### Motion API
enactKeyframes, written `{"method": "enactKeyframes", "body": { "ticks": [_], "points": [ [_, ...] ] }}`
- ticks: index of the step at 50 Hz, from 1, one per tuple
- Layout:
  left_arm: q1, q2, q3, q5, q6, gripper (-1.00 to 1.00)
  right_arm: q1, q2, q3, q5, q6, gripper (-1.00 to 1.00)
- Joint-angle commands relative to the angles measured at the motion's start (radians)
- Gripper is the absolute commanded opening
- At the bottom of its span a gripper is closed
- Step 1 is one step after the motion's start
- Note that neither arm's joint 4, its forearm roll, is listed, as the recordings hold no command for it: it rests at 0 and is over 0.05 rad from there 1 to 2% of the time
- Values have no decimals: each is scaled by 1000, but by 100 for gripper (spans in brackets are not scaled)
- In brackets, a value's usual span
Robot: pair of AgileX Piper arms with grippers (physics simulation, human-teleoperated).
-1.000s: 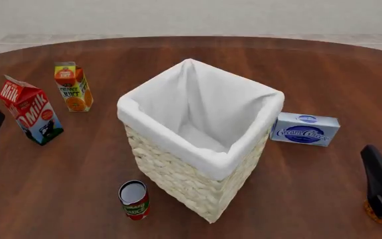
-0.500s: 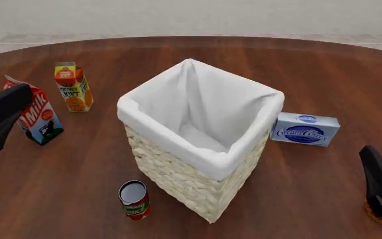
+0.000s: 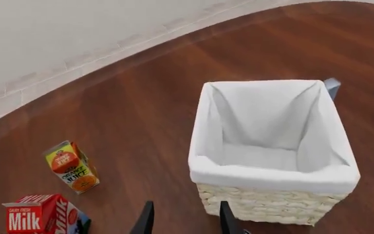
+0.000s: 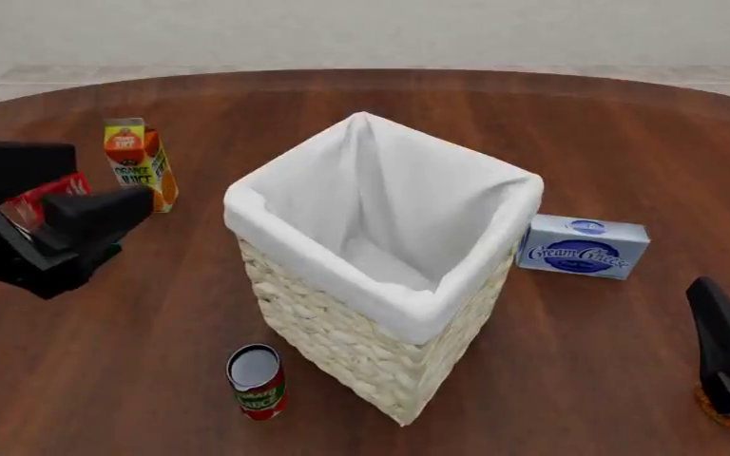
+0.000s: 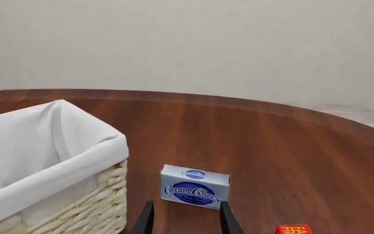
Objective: Pick up the alphabet soup and the tomato sauce, and put them in the basket.
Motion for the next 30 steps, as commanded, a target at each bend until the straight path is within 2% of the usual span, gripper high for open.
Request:
{"method": "enactKeyframes", "body": {
  "ticks": [1,8,19,26,30],
  "points": [
    [-26,78,-37,58,26,100,-1,2,0,-3,1,100],
    [-44,98,-55,107,5,100,-1,-2,0,2,1,100],
    [-80,112,-42,165,-2,100,0,-5,0,3,1,100],
    [-130,115,-27,208,-43,100,1,-6,0,3,1,100],
    [-146,120,-12,214,-43,100,1,-4,0,1,0,100]
  ]
}}
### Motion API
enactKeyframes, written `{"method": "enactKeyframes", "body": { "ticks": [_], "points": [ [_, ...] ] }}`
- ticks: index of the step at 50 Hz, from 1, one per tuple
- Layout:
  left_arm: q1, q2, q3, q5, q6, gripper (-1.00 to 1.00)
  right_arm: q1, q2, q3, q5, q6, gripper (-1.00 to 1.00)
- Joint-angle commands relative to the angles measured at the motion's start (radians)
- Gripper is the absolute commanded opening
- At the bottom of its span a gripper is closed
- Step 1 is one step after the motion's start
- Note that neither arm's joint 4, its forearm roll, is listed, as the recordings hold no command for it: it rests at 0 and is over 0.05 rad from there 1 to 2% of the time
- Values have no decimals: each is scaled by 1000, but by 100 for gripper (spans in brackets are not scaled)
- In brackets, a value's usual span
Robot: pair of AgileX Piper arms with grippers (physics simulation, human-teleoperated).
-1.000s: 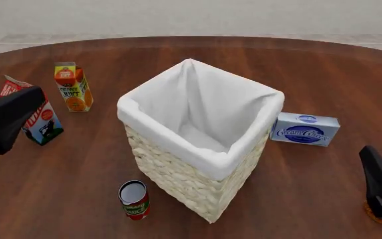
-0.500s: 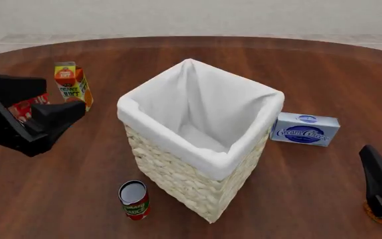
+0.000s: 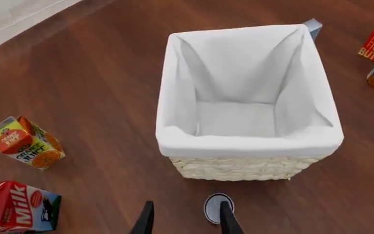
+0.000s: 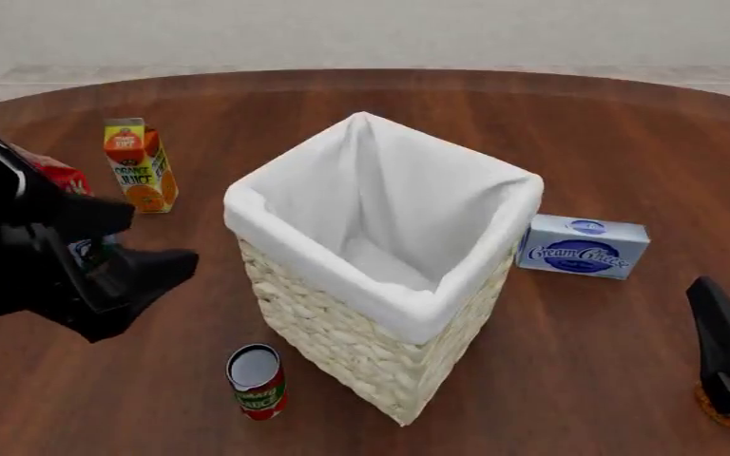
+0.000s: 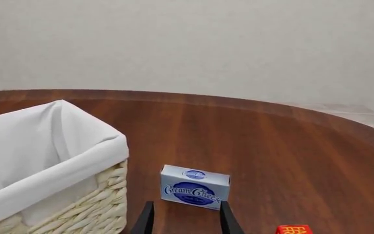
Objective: Pick up the alphabet soup and the tomato sauce, and put them in the basket.
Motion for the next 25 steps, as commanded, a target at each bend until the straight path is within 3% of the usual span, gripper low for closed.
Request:
{"method": "enactKeyframes", "body": {
  "ticks": [1,25],
  "points": [
    [-55,19,23,47,-37,100,-1,1,0,-2,0,100],
    [-68,100,77,-15,-80,100,4,9,0,-4,-4,100]
  ]
}}
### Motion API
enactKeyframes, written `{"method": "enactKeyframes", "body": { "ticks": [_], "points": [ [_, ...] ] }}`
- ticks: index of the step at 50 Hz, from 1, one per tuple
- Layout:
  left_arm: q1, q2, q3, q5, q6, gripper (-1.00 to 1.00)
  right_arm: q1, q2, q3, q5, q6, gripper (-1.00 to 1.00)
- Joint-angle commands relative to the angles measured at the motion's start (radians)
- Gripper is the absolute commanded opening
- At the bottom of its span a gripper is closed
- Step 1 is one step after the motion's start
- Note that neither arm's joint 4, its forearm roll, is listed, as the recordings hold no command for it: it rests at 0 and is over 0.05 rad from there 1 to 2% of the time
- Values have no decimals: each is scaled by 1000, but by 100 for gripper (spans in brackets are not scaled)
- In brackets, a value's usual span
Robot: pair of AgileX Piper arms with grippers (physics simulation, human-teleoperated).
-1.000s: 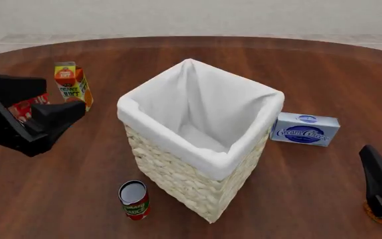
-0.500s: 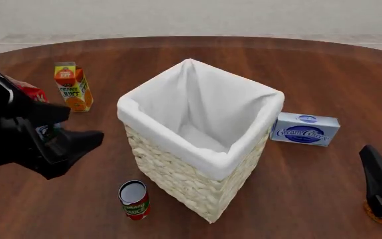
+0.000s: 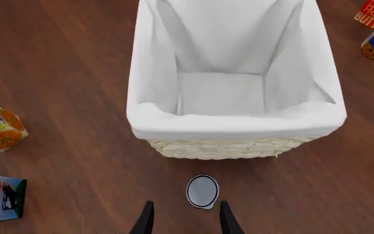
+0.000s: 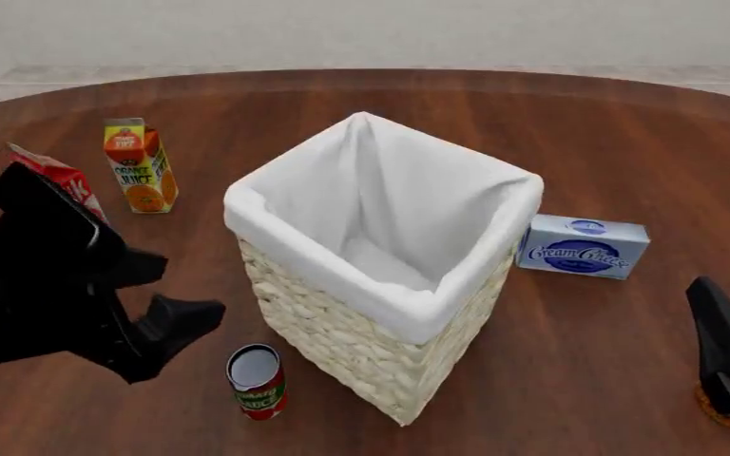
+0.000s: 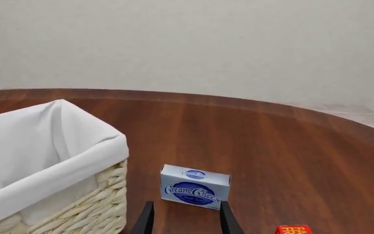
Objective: Pick up the alphabet soup and the tomato sauce, and put them in the basket.
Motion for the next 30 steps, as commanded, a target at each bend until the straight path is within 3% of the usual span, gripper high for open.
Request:
{"method": "enactKeyframes", "body": {
  "ticks": [1,13,30],
  "points": [
    [-5,38,21,-35,-17,100,5,5,0,-1,-5,100],
    [-30,81,57,-93,-47,100,8,38,0,-34,-10,100],
    [-64,133,90,-177,-83,100,10,11,0,-7,-11,100]
  ]
}}
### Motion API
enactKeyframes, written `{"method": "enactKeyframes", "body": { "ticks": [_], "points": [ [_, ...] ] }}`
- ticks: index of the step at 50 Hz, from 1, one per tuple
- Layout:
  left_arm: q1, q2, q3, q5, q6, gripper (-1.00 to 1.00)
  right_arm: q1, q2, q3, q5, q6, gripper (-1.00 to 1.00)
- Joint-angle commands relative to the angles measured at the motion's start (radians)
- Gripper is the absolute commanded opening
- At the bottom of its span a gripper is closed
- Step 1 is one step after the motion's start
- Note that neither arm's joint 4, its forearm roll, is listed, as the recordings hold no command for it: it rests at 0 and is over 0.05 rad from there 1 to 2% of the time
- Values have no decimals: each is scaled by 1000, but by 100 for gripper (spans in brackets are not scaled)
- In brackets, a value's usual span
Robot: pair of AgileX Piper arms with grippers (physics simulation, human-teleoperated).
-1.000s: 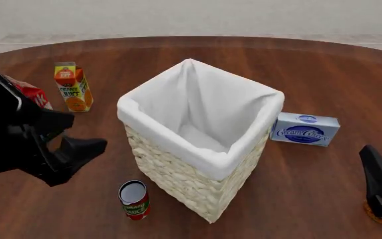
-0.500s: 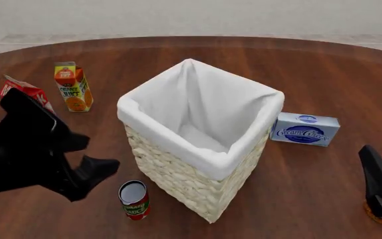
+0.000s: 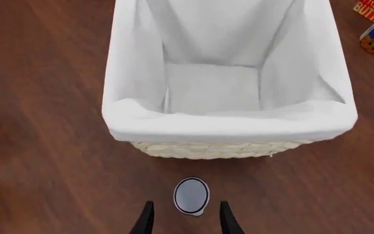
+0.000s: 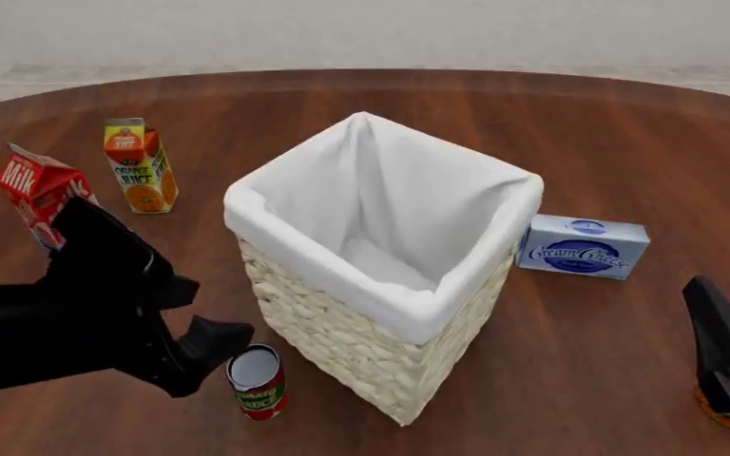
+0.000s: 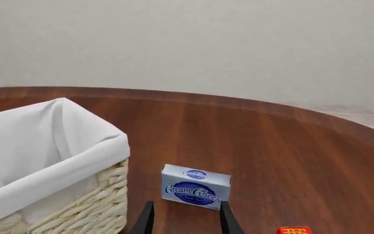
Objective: Pick up the alphabet soup and the tomato sauce, and put them in the basket.
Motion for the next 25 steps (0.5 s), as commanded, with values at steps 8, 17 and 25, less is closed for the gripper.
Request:
{"method": "enactKeyframes", "body": {
  "ticks": [8,17,25],
  "points": [
    [-15,51,51,-81,-26,100,2,-15,0,15,-4,100],
    [-20,87,89,-135,-28,100,1,-25,0,26,-5,100],
    [-14,109,106,-159,-28,100,1,-34,0,34,-5,100]
  ]
}}
